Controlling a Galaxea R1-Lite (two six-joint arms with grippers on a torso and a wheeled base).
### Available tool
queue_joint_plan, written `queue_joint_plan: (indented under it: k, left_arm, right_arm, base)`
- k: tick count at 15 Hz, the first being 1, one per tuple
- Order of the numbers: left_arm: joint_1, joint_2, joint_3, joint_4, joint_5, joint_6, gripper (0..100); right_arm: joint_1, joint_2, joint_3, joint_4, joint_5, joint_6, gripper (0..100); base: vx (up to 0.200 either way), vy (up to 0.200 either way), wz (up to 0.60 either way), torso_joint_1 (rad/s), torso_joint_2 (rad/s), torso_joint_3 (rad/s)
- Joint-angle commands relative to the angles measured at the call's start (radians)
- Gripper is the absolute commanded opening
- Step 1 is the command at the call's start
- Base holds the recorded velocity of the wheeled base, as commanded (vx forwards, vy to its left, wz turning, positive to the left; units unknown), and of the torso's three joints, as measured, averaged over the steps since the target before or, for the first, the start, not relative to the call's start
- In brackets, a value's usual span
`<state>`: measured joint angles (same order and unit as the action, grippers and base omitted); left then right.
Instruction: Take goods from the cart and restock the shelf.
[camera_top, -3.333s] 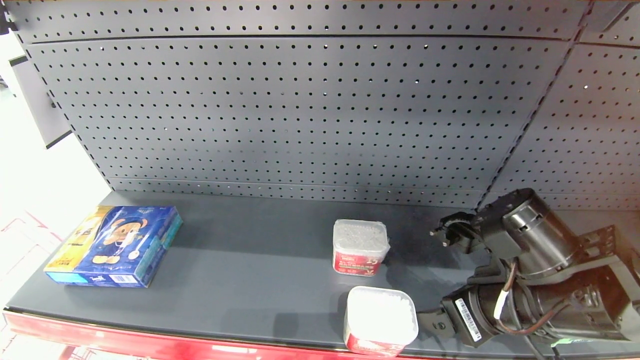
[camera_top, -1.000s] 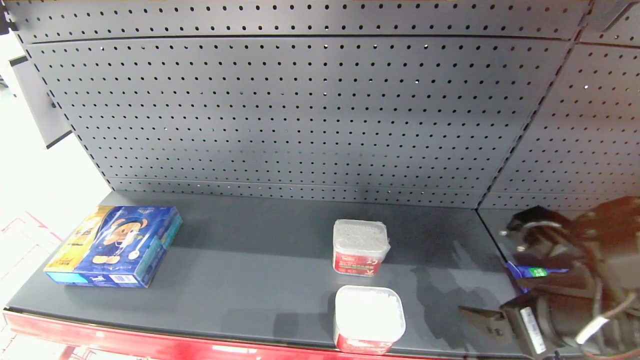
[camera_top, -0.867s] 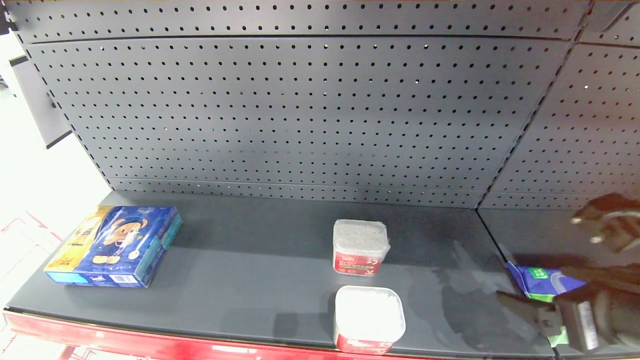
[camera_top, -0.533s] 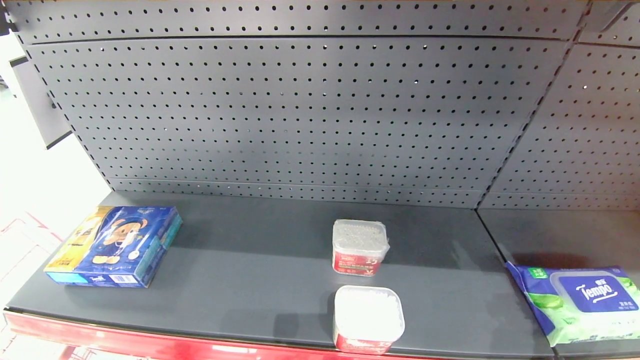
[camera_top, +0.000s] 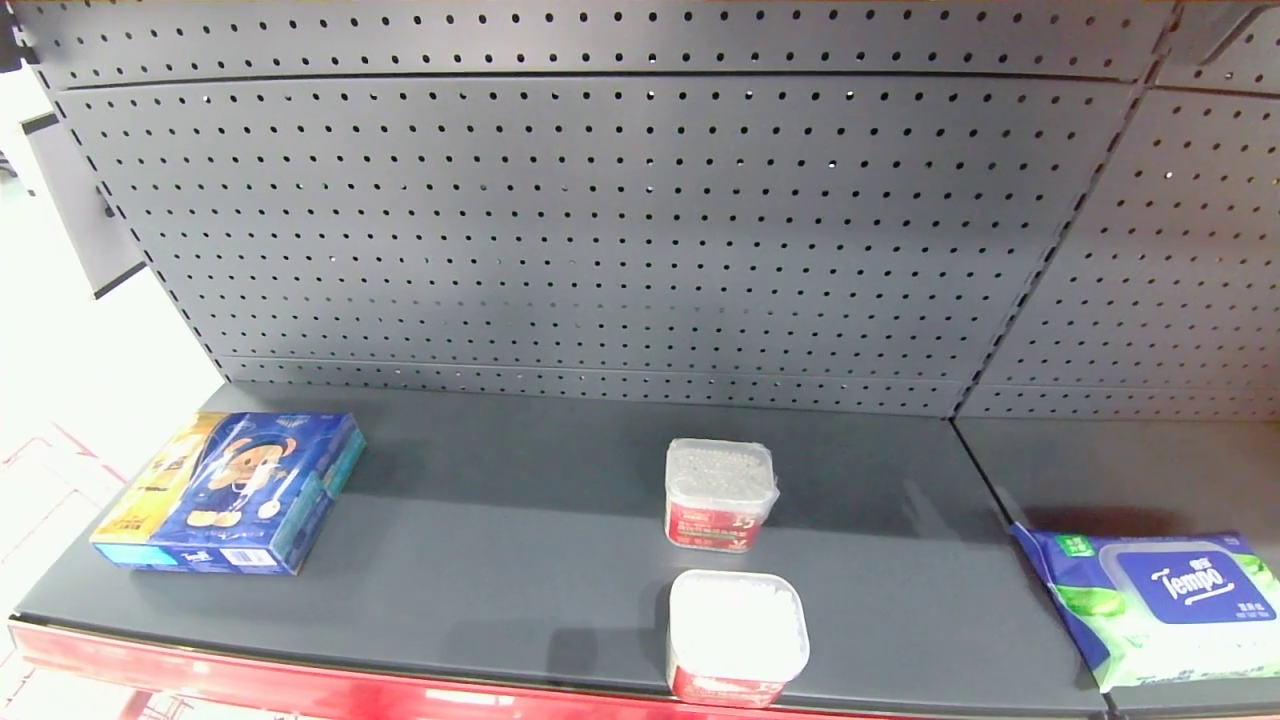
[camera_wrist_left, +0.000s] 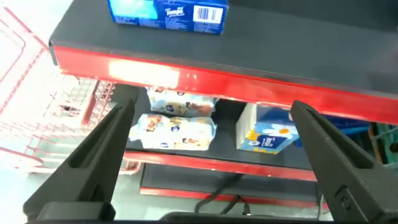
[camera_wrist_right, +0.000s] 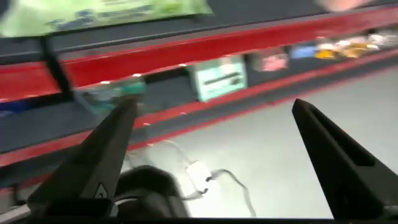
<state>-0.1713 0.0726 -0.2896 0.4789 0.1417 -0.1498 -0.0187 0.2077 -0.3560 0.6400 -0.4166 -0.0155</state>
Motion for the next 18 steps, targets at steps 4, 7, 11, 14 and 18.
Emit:
queue_joint_plan:
  k: [4, 7, 11, 14, 18]
  left_arm:
    - [-0.005, -0.073, 0.225, -0.39, -0.106, 0.049, 100]
    - [-0.007, -0.071, 0.248, -0.436, -0.067, 0.045, 100]
    - [-0.005, -0.073, 0.29, -0.526, -0.086, 0.102, 100]
    - [-0.005, -0.071, 0.29, -0.52, 0.121, 0.055, 100]
    - [-0.007, -0.066, 0.288, -0.526, -0.312, 0.118, 100]
  right_arm:
    - [0.019, -0.208, 0.164, -0.221, 0.354, -0.106, 100]
    - [0.017, -0.208, 0.354, -0.623, 0.346, -0.06, 100]
    - [0.017, -0.206, 0.356, -0.628, 0.36, -0.011, 100]
    - [0.019, -0.206, 0.356, -0.629, 0.381, -0.017, 100]
    - [0.019, -0.206, 0.356, -0.629, 0.381, -0.017, 100]
  base:
    - [0.0, 0.0, 0.0, 0.0, 0.0, 0.0]
    - [0.0, 0.0, 0.0, 0.0, 0.0, 0.0]
    - [0.0, 0.0, 0.0, 0.0, 0.0, 0.0]
    - [0.0, 0.0, 0.0, 0.0, 0.0, 0.0]
    - [0.0, 0.0, 0.0, 0.0, 0.0, 0.0]
